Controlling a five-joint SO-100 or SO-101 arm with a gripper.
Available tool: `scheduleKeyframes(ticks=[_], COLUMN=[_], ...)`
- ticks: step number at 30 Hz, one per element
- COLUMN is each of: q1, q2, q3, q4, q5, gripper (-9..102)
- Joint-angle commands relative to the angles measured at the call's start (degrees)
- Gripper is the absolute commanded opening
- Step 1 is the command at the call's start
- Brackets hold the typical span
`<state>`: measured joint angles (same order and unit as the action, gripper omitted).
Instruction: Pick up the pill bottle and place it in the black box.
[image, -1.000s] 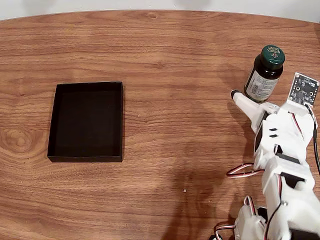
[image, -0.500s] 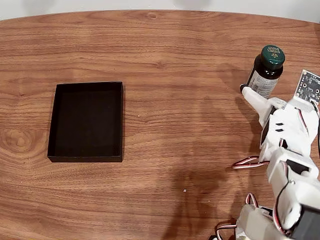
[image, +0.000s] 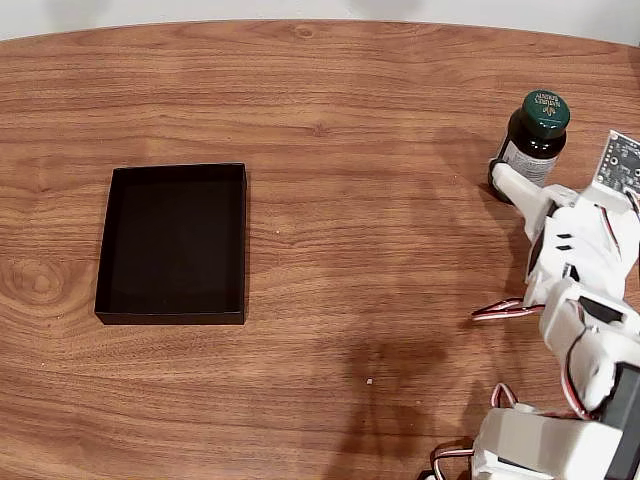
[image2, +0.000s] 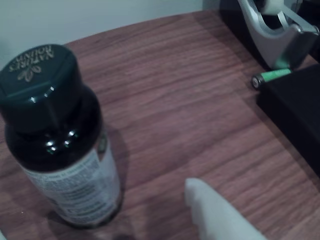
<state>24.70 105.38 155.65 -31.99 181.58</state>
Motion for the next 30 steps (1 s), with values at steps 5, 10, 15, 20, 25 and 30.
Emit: scheduleKeyframes(ticks=[5, 10, 15, 20, 25, 30], q1=[-2.7, -4.0, -5.3, -6.2, -6.9, -7.1], q2=[-2.5, -5.0, -7.2, -9.7, -11.9, -14.2], q3=[-6.8, -8.3, -9.9, -11.5, -13.1, -14.6], q4=[-3.8, -4.9, -6.2, -7.4, -8.0, -8.8], q5=[0.9, 1.4, 1.1, 1.1, 0.9, 0.7], gripper=[49, 49, 48, 48, 48, 48])
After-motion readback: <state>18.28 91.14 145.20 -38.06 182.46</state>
